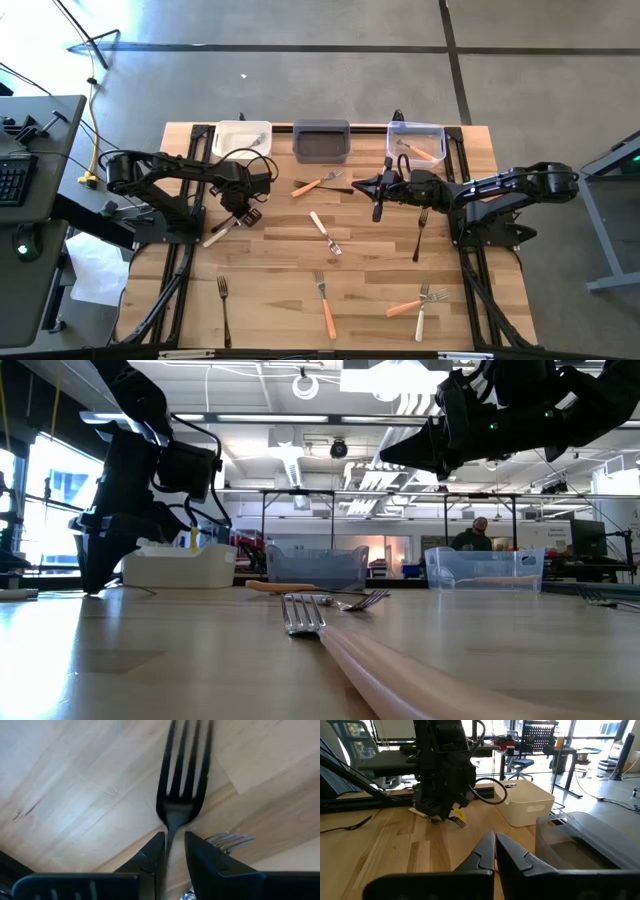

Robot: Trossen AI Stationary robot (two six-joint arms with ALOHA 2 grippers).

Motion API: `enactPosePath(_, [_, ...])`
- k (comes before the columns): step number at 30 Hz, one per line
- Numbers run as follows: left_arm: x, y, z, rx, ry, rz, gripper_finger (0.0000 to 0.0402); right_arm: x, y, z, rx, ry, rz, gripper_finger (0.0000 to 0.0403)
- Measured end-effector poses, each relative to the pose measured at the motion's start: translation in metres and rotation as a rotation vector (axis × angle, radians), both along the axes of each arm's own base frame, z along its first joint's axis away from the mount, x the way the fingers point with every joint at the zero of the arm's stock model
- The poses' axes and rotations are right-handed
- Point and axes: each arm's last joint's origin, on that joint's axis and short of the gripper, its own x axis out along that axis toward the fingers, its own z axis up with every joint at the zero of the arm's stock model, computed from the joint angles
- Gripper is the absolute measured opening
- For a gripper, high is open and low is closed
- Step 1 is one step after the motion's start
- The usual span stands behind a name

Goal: Sort silverware by color (type)
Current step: Put the black fork into the black bin

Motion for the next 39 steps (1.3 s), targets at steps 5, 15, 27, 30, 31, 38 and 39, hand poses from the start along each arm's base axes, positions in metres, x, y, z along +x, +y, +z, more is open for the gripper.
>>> enactPosePath(5, [-0.001, 0.004, 0.000, -0.004, -0.002, -0.003, 0.0020, 0.000, 0.000, 0.000, -0.001, 0.000, 0.000, 0.0000])
enactPosePath(15, [0.007, 0.007, 0.011, 0.009, -0.021, -0.030, 0.0005, 0.000, 0.000, 0.000, -0.011, 0.003, 0.001, 0.0000])
enactPosePath(27, [0.022, 0.014, 0.039, 0.060, -0.033, -0.086, 0.0002, 0.000, 0.000, 0.000, -0.011, 0.003, 0.000, 0.0000])
enactPosePath(30, [0.028, 0.016, 0.047, 0.072, -0.057, -0.099, 0.0002, 0.000, 0.000, 0.000, -0.011, 0.003, 0.000, 0.0000])
enactPosePath(31, [0.029, 0.017, 0.049, 0.074, -0.064, -0.105, 0.0001, 0.000, 0.000, 0.000, -0.011, 0.003, 0.000, 0.0000])
enactPosePath(38, [0.037, 0.020, 0.061, 0.093, -0.108, -0.131, 0.0001, 0.000, 0.000, 0.000, -0.011, 0.003, 0.000, 0.0000])
enactPosePath(39, [0.038, 0.020, 0.062, 0.094, -0.112, -0.135, 0.0001, 0.000, 0.000, 0.000, -0.012, 0.003, 0.000, 0.0000])
